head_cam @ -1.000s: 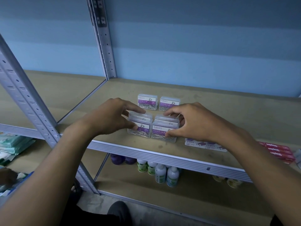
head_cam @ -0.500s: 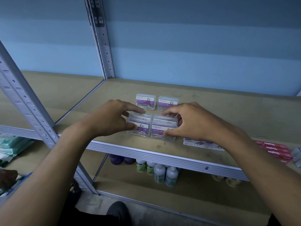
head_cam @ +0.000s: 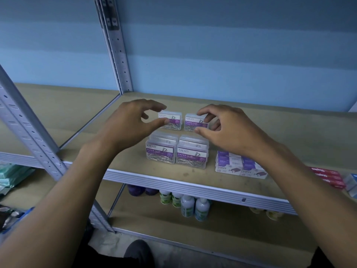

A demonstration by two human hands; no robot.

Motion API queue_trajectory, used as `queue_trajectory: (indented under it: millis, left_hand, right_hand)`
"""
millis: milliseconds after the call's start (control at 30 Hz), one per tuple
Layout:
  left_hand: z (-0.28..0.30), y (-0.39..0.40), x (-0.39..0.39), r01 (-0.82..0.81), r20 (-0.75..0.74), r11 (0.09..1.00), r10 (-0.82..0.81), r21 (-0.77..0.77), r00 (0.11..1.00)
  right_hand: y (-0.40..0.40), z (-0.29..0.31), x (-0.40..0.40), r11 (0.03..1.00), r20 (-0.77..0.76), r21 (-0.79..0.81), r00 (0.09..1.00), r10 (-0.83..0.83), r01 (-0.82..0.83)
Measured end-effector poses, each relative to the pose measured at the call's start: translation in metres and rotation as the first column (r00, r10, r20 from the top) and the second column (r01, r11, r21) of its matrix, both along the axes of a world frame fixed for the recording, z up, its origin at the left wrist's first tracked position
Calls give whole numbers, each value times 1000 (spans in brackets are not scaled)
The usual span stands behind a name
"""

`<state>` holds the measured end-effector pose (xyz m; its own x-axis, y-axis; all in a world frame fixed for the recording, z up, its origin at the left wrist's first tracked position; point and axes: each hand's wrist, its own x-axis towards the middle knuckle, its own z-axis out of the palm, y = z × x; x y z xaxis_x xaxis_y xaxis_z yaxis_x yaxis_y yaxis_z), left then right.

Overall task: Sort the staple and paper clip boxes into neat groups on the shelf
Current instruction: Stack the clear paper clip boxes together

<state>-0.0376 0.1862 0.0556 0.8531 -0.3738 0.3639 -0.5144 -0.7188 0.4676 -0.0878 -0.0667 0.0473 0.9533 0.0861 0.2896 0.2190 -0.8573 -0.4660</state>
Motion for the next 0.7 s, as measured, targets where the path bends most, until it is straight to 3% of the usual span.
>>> queue_trajectory:
  millis: [233, 467, 700]
  left_hand:
    - [-20, 0, 35, -2, -73, 999, 4, 32, 997]
    - [-20, -6, 47, 1, -175, 998, -11, -58, 984]
    - [-26, -13, 64, -10, -153, 1000, 10, 0, 988]
  right_hand:
    - [-7, -12, 16, 997, -13, -41, 998, -65, 64]
    - [-5, -20, 32, 996, -65, -56, 995, -80, 76]
    - [-5, -24, 43, 995, -75, -62, 994, -80, 75]
